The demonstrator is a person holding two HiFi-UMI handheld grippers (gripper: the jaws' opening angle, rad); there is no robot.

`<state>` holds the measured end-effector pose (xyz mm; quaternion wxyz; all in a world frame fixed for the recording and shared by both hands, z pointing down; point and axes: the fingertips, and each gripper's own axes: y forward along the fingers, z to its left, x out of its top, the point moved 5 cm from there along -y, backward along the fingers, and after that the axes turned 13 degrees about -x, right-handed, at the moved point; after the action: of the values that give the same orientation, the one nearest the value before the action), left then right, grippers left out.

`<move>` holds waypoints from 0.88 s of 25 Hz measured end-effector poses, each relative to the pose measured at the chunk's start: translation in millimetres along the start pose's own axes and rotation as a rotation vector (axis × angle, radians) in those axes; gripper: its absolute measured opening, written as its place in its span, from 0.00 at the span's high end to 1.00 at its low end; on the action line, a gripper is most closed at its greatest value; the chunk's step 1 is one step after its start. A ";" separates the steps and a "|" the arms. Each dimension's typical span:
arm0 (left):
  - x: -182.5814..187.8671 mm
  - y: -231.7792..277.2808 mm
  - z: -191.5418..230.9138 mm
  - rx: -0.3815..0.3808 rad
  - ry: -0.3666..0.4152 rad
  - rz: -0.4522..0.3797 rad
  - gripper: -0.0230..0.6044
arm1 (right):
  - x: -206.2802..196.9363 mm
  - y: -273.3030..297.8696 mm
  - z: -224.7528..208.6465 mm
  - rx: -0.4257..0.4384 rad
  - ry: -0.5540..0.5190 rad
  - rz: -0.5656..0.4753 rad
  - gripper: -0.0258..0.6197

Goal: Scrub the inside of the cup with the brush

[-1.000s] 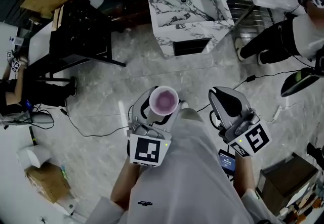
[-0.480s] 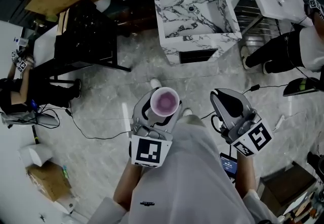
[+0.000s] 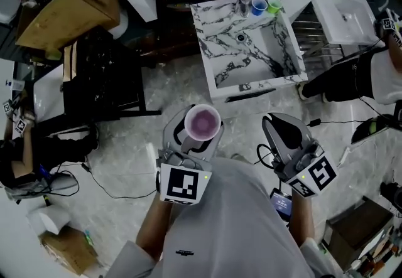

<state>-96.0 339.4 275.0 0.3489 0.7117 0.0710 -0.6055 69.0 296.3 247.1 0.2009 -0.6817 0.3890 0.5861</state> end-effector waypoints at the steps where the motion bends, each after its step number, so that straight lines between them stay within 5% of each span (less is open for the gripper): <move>1: 2.7 2.4 13.3 -0.021 0.004 -0.004 0.49 | 4.9 14.3 1.8 -0.011 -0.003 -0.002 0.92; 12: 8.1 45.2 99.0 -0.231 0.016 0.001 0.49 | 30.5 102.8 -1.5 -0.155 -0.048 0.016 0.92; 22: 49.1 142.2 105.0 -0.310 0.081 0.046 0.49 | 68.6 108.4 -83.4 -0.228 -0.068 -0.074 0.93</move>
<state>-94.3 156.3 286.2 0.4650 0.6747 0.1615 -0.5500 40.2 148.4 220.6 0.1565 -0.6938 0.2876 0.6414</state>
